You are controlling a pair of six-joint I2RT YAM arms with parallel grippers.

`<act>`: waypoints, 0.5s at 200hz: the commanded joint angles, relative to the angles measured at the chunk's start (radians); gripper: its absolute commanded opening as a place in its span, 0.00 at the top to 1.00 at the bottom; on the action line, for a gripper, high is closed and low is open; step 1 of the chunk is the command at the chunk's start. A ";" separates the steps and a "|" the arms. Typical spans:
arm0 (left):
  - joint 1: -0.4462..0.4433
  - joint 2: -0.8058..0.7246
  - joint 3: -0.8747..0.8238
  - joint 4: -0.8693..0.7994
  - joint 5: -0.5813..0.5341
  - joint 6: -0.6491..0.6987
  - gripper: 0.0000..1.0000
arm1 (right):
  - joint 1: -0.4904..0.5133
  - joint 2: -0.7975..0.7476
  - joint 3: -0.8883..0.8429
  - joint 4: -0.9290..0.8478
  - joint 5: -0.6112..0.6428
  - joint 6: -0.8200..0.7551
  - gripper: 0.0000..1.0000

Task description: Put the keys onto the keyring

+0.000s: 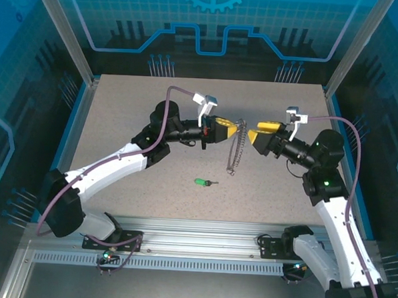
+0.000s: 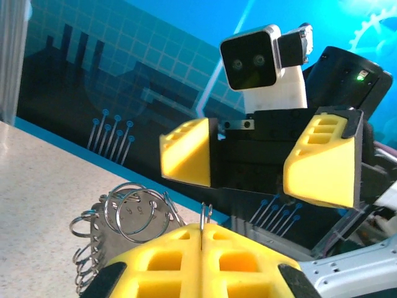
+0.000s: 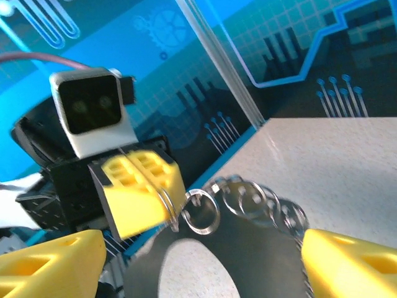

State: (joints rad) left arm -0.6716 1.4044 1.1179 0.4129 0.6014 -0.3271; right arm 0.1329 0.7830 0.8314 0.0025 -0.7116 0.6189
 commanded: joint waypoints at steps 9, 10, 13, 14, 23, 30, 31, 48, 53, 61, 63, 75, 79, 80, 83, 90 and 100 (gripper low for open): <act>-0.005 -0.065 0.022 -0.020 -0.079 0.227 1.00 | -0.015 -0.035 0.000 -0.248 0.148 -0.073 0.13; -0.005 -0.066 0.020 -0.018 -0.082 0.231 1.00 | -0.015 -0.036 -0.002 -0.249 0.151 -0.073 0.13; -0.005 -0.069 0.014 -0.012 -0.092 0.246 1.00 | -0.015 -0.038 -0.008 -0.254 0.158 -0.073 0.13; -0.005 -0.070 0.012 -0.010 -0.096 0.251 1.00 | -0.015 -0.038 -0.011 -0.256 0.160 -0.074 0.13; -0.006 -0.077 -0.008 0.013 -0.128 0.290 1.00 | -0.015 -0.041 -0.033 -0.264 0.179 -0.070 0.12; -0.006 -0.083 -0.022 0.033 -0.155 0.316 1.00 | -0.015 -0.041 -0.049 -0.268 0.189 -0.067 0.12; -0.006 -0.084 -0.024 0.035 -0.158 0.321 1.00 | -0.015 -0.041 -0.052 -0.268 0.190 -0.067 0.12; -0.006 -0.094 -0.056 0.088 -0.207 0.383 1.00 | -0.016 -0.028 -0.096 -0.263 0.201 -0.057 0.11; -0.007 -0.097 -0.064 0.100 -0.220 0.399 1.00 | -0.015 -0.022 -0.109 -0.258 0.204 -0.053 0.11; -0.006 -0.099 -0.071 0.115 -0.237 0.423 1.00 | -0.015 -0.011 -0.130 -0.248 0.204 -0.047 0.11; -0.006 -0.100 -0.072 0.118 -0.240 0.430 1.00 | -0.015 -0.008 -0.133 -0.245 0.204 -0.046 0.11; -0.006 -0.102 -0.079 0.128 -0.258 0.461 1.00 | -0.015 0.010 -0.162 -0.228 0.204 -0.036 0.11; -0.006 -0.102 -0.081 0.132 -0.262 0.470 1.00 | -0.016 0.015 -0.171 -0.221 0.204 -0.032 0.11; -0.006 -0.102 -0.081 0.133 -0.262 0.472 1.00 | -0.015 0.017 -0.174 -0.218 0.204 -0.031 0.11; -0.006 -0.103 -0.082 0.134 -0.264 0.479 1.00 | -0.014 0.022 -0.181 -0.212 0.204 -0.028 0.11; -0.006 -0.103 -0.084 0.140 -0.268 0.495 1.00 | -0.015 0.032 -0.196 -0.199 0.205 -0.022 0.11; -0.008 -0.104 -0.088 0.145 -0.273 0.515 1.00 | -0.015 0.045 -0.215 -0.186 0.205 -0.017 0.11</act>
State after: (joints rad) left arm -0.6716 1.3354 1.0412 0.4622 0.3813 0.0715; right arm 0.1295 0.8104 0.6540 -0.2096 -0.5228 0.5835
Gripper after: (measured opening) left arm 0.065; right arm 0.891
